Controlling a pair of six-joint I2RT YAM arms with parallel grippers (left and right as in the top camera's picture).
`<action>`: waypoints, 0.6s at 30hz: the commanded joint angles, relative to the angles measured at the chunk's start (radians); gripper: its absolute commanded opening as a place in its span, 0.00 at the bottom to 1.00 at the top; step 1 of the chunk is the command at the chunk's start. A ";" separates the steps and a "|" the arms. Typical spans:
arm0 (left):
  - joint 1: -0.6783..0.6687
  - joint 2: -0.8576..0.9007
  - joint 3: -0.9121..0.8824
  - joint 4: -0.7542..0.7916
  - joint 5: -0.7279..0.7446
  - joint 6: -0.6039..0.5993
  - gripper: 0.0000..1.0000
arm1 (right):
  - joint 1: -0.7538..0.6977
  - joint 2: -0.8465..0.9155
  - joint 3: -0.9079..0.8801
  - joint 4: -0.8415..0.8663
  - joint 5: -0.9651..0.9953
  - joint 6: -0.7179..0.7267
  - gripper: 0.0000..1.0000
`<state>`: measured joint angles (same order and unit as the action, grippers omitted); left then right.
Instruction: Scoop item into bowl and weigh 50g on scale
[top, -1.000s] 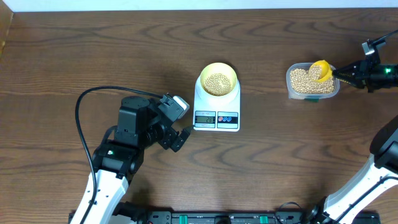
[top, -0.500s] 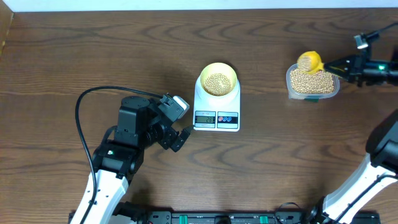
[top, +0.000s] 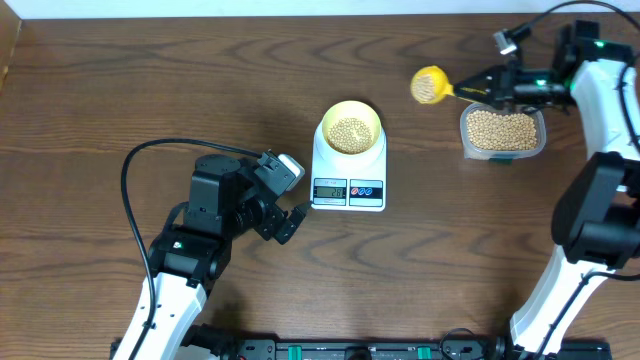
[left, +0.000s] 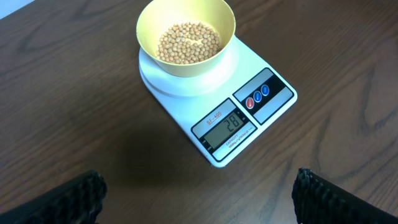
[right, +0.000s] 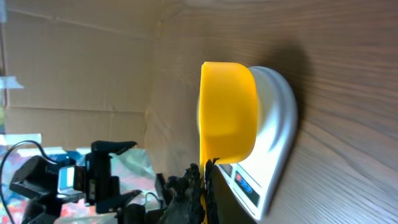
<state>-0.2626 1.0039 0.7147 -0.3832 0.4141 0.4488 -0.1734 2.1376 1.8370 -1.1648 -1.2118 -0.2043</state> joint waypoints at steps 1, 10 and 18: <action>0.004 -0.005 0.011 0.003 0.013 0.003 0.98 | 0.058 0.005 0.000 0.040 -0.075 0.113 0.01; 0.004 -0.005 0.011 0.003 0.013 0.003 0.98 | 0.181 0.005 0.000 0.126 -0.073 0.193 0.01; 0.004 -0.005 0.011 0.003 0.012 0.003 0.98 | 0.256 0.005 0.000 0.124 -0.004 0.211 0.01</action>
<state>-0.2626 1.0039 0.7147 -0.3832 0.4141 0.4488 0.0597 2.1376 1.8370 -1.0420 -1.2263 -0.0109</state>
